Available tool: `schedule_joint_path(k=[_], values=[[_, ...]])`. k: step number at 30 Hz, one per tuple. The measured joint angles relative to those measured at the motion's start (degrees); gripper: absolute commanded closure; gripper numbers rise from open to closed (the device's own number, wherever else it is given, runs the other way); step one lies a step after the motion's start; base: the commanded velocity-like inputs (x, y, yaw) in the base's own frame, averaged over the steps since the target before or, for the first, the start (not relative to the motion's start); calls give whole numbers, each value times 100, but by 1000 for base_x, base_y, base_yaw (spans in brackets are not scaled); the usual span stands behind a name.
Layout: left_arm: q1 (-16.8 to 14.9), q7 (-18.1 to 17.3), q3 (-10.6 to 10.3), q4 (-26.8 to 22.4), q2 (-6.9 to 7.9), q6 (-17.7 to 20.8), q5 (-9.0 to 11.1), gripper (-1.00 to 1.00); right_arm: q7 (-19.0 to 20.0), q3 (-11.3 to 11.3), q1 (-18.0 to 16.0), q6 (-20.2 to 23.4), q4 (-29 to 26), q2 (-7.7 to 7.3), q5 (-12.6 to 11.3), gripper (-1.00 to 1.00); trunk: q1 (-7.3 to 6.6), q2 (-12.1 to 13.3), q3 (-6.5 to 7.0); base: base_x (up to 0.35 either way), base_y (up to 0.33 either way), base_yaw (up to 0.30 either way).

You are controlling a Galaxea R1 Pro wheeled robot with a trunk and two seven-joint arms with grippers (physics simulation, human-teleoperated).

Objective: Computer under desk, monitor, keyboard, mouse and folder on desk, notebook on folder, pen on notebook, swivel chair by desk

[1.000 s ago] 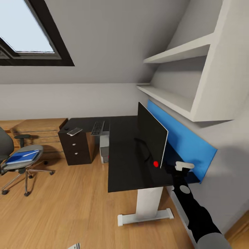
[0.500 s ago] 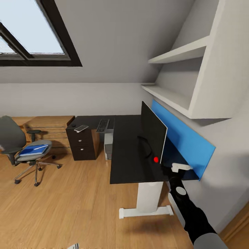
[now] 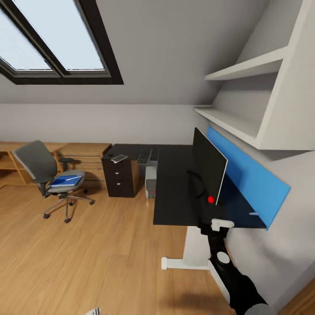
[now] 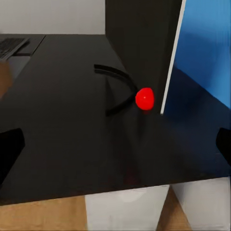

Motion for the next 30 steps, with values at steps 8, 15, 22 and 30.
schedule_joint_path(k=[8, 15, 22, 30], values=[[0, 2, -3, 0, 2, 1, -12, -100, 20, 2, 428, -310, 449, 3, -20, -100, 0, 0, 0, -306, 92, 3], [0, 1, -3, 1, 17, -9, -17, -100, 36, -12, 465, -617, 1054, -6, -17, -100, -3, -1, 0, -94, 18, 0], [0, -23, -5, -7, 82, -564, -16, -100, 63, -1, 470, -701, 2023, -2, -1, -100, -3, -1, 0, -11, 2, 0], [0, -34, -11, -8, 80, -785, 23, -100, 69, 14, 471, -1262, 2860, 12, -17, -100, -3, -1, 0, 0, 0, 0]])
